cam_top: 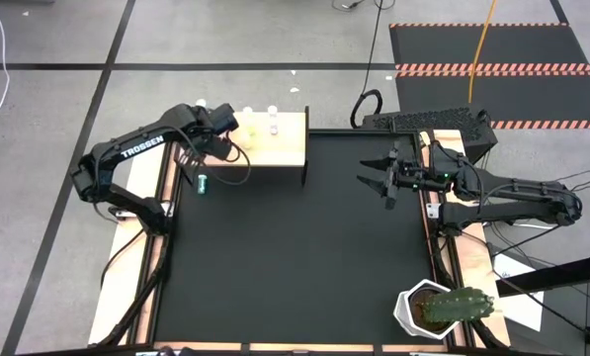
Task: Pick and place medicine bottles onto shelf by color
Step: Adjust the pill bottles on the shelf
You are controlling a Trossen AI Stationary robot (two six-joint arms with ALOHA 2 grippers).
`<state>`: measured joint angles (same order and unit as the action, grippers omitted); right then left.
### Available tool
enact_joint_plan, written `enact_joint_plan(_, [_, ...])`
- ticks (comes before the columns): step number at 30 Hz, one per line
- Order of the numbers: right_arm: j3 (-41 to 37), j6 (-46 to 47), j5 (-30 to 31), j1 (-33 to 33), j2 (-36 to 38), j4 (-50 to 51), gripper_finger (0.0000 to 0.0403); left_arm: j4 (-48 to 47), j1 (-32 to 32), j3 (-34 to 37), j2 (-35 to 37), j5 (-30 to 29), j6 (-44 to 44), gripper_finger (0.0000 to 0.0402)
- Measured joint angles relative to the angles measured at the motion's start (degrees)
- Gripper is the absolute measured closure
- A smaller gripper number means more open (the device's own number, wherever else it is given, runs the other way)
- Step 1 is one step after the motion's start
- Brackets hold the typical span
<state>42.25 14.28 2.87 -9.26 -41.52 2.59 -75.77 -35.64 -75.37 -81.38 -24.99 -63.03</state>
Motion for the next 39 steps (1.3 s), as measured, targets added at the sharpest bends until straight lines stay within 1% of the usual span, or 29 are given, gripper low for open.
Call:
enact_joint_plan(6, [0.0, 0.2, 0.0, 0.0, 0.0, 0.0, 0.0179, 1.6, -1.9, 1.9, 0.0, 0.5, -11.6, 0.0163])
enact_joint_plan(12, [0.0, 0.4, 0.0, 0.0, 0.0, 0.0, 0.0179, 3.9, -3.4, 4.0, 0.0, 0.6, -13.8, 0.0165])
enact_joint_plan(15, [0.0, 0.1, 0.0, 0.0, 0.0, 0.0, 0.0179, 3.9, -3.4, 5.0, 0.0, 2.5, -13.8, 0.0188])
enact_joint_plan(19, [0.0, 0.1, 0.0, 0.0, 0.0, -0.1, 0.0179, 3.9, -3.3, 5.6, 0.0, 4.1, -11.9, 0.0245])
enact_joint_plan(23, [0.0, 0.1, 0.0, 0.0, 0.0, -0.6, 0.0179, 4.1, -2.7, 5.7, 0.0, 4.3, -8.4, 0.0298])
enact_joint_plan(26, [0.0, 0.3, 0.0, 0.0, 0.0, -1.3, 0.0179, 4.1, -1.7, 5.7, 0.0, 3.6, -3.5, 0.0320])
enact_joint_plan(29, [0.0, 2.9, 0.0, 0.0, 0.0, -1.4, 0.0179, 2.3, -0.3, 4.5, 0.0, 3.9, 3.1, 0.0322])
enact_joint_plan(32, [0.0, 6.5, 0.0, 0.0, -0.7, -1.7, 0.0179, 0.1, 1.5, 1.8, 0.0, 5.9, 10.6, 0.0306])
enact_joint_plan(35, [0.0, 8.5, -0.1, 0.2, -2.8, -2.5, 0.0179, -1.0, 2.6, -2.3, 0.5, 10.9, 19.1, 0.0293])
enact_joint_plan(37, [0.0, 8.9, -0.1, 0.9, -5.3, -5.0, 0.0177, 0.2, 3.2, -5.2, 1.1, 17.1, 24.2, 0.0292])
enact_joint_plan(39, [0.0, 8.9, -0.2, 1.6, -8.5, -10.1, 0.0170, 3.9, 3.4, -7.3, 1.9, 25.7, 28.9, 0.0294])
